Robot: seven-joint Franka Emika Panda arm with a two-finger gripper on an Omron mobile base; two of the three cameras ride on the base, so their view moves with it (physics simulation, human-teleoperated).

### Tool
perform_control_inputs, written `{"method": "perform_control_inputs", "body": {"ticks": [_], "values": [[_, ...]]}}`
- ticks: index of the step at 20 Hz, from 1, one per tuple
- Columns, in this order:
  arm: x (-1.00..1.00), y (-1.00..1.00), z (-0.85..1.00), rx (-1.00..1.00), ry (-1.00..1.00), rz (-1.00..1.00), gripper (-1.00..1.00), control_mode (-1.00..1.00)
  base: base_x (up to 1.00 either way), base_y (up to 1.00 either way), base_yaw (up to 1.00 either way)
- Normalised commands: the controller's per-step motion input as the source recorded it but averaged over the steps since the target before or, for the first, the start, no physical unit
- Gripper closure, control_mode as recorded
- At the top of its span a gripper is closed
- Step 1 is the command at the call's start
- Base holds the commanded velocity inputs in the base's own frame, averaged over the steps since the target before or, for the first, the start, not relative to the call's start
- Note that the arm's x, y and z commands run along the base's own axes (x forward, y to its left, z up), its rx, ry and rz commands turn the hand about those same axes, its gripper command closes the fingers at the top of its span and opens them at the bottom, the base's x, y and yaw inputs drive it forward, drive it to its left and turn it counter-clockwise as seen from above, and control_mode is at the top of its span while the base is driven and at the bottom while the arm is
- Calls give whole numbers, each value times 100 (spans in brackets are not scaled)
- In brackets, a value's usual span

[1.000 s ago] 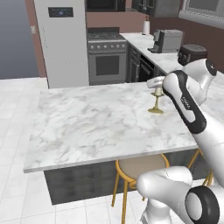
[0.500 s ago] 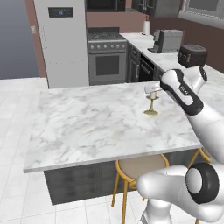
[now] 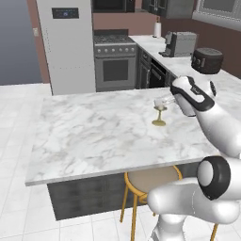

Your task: Get the candle and the liquor from the cabinet and move them to the dining counter.

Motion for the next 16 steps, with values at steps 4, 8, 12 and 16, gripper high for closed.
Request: {"method": "perform_control_inputs", "body": {"ticks": [4, 8, 12, 16], "values": [[18, 0, -27, 0, -17, 0, 100, -100, 0, 0, 0], [12, 5, -33, 0, -14, 0, 100, -100, 0, 0, 0], [9, 17, -47, 0, -3, 0, 100, -100, 0, 0, 0], [37, 29, -36, 0, 3, 0, 100, -100, 0, 0, 0]]}}
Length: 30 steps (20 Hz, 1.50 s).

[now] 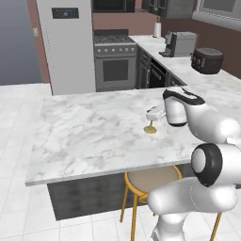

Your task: Get the candle and the liquor from the cabinet and move them to the dining counter.

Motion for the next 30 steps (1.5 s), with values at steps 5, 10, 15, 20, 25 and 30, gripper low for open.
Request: {"method": "perform_control_inputs", "body": {"ticks": [5, 10, 15, 20, 25, 30], "values": [[48, 30, -22, 0, 1, 0, 100, -100, 0, 0, 0], [32, 16, -13, 0, 0, 0, 100, -100, 0, 0, 0], [28, 10, -13, -1, -1, 0, 100, -100, 0, 0, 0], [24, 2, -13, -4, 0, 0, 100, -100, 0, 0, 0], [21, 0, -13, -1, 7, 0, 100, -100, 0, 0, 0], [10, 0, -23, 0, 3, 0, 100, -100, 0, 0, 0]]}}
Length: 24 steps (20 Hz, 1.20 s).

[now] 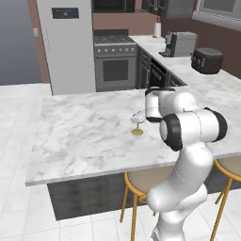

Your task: Get the candle and the liquor from the cabinet and move them to the dining counter.

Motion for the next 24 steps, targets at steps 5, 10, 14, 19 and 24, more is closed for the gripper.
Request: {"method": "perform_control_inputs", "body": {"ticks": [5, 10, 14, 19, 24], "values": [[2, 0, -22, 0, 0, 0, 100, -100, 0, 0, 0], [5, 0, -23, 0, 0, 0, 100, -100, 0, 0, 0], [2, 0, -25, 0, 0, 0, 100, -100, 0, 0, 0], [1, 0, -20, 0, 0, 0, 100, -100, 0, 0, 0], [2, 1, -20, 0, 0, 0, 100, -100, 0, 0, 0]]}}
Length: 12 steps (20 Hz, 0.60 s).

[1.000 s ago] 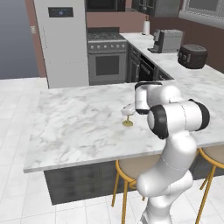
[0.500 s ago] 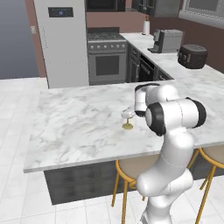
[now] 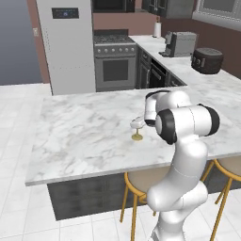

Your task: Get the candle and the liquor from the cabinet and move them to the dining counter.

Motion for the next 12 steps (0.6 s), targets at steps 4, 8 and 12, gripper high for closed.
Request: {"method": "perform_control_inputs", "body": {"ticks": [4, 8, 12], "values": [[1, 0, -16, 0, 0, 0, 100, -100, 0, 0, 0], [0, 0, -2, 0, 0, 0, 100, -100, 0, 0, 0], [0, 0, 0, 0, 0, 0, 100, -100, 0, 0, 0]]}}
